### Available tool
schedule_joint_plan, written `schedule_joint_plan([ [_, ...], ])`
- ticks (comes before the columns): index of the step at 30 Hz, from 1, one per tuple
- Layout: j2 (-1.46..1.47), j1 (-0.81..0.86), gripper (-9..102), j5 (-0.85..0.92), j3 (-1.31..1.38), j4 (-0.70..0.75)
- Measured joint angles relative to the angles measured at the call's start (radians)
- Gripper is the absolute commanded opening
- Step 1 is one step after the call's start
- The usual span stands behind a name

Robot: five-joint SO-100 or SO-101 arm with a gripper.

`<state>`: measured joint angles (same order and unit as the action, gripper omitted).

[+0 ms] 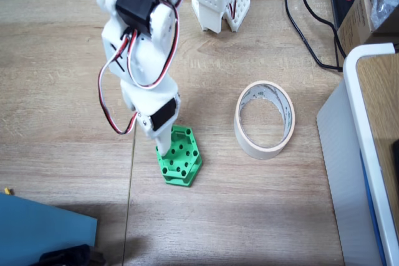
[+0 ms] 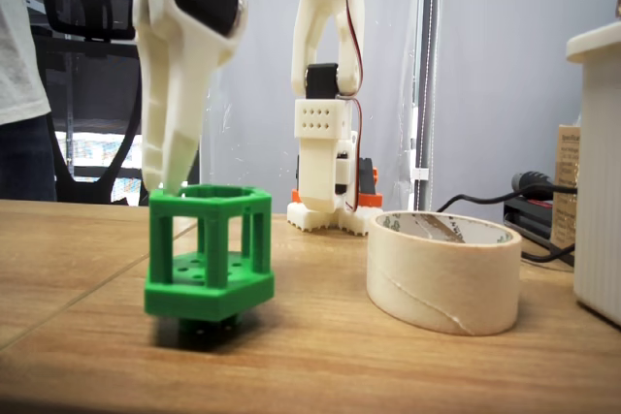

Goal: Grasp a component and put it in the bin.

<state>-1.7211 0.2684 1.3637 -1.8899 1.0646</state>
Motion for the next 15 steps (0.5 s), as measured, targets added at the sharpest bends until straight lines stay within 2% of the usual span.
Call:
schedule_joint_plan([
  [5,0.054,-0.055,16,0.0,0.0,0.0],
  [15,0.095,-0.058,15,0.0,-0.002,0.0],
])
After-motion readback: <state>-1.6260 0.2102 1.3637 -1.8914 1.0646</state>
